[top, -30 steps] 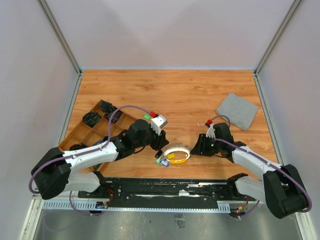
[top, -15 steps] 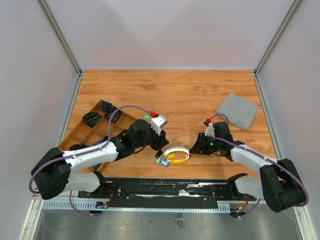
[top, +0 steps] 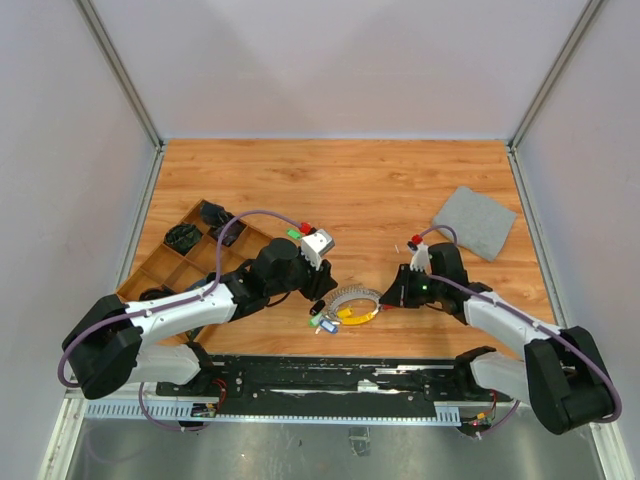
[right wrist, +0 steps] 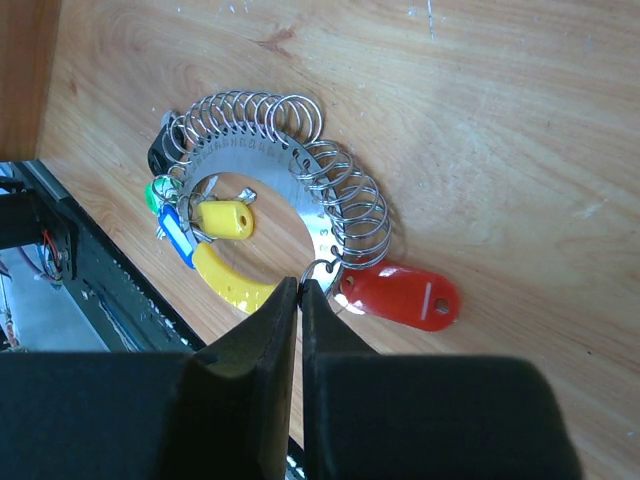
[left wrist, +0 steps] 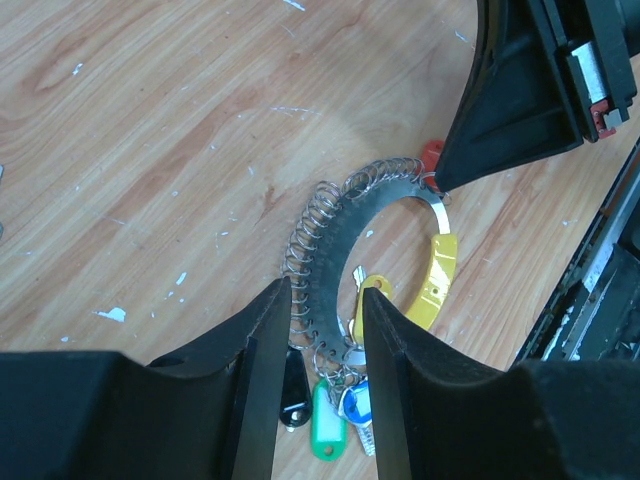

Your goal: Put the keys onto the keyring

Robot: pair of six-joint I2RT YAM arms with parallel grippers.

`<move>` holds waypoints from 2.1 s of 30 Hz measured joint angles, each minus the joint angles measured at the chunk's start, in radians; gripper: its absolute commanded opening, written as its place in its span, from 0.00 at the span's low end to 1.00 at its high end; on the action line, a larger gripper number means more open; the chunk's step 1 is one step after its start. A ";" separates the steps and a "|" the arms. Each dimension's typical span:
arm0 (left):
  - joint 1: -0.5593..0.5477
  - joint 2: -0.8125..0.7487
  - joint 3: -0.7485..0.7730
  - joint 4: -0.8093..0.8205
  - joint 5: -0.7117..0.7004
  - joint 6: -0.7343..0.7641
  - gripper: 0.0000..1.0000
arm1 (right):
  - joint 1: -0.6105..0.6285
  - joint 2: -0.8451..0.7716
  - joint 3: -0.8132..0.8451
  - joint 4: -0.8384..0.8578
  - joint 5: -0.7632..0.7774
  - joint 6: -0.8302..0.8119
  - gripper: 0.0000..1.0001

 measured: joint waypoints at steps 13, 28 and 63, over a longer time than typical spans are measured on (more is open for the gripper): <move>0.000 -0.002 0.000 0.000 -0.001 0.000 0.40 | 0.000 -0.150 0.026 -0.103 -0.004 -0.071 0.01; 0.001 -0.093 0.003 0.000 -0.020 0.000 0.41 | 0.000 -0.281 0.127 -0.174 -0.182 -0.210 0.01; 0.020 -0.404 0.003 -0.156 -0.322 -0.046 0.41 | 0.150 0.139 0.666 -0.211 -0.081 -0.232 0.01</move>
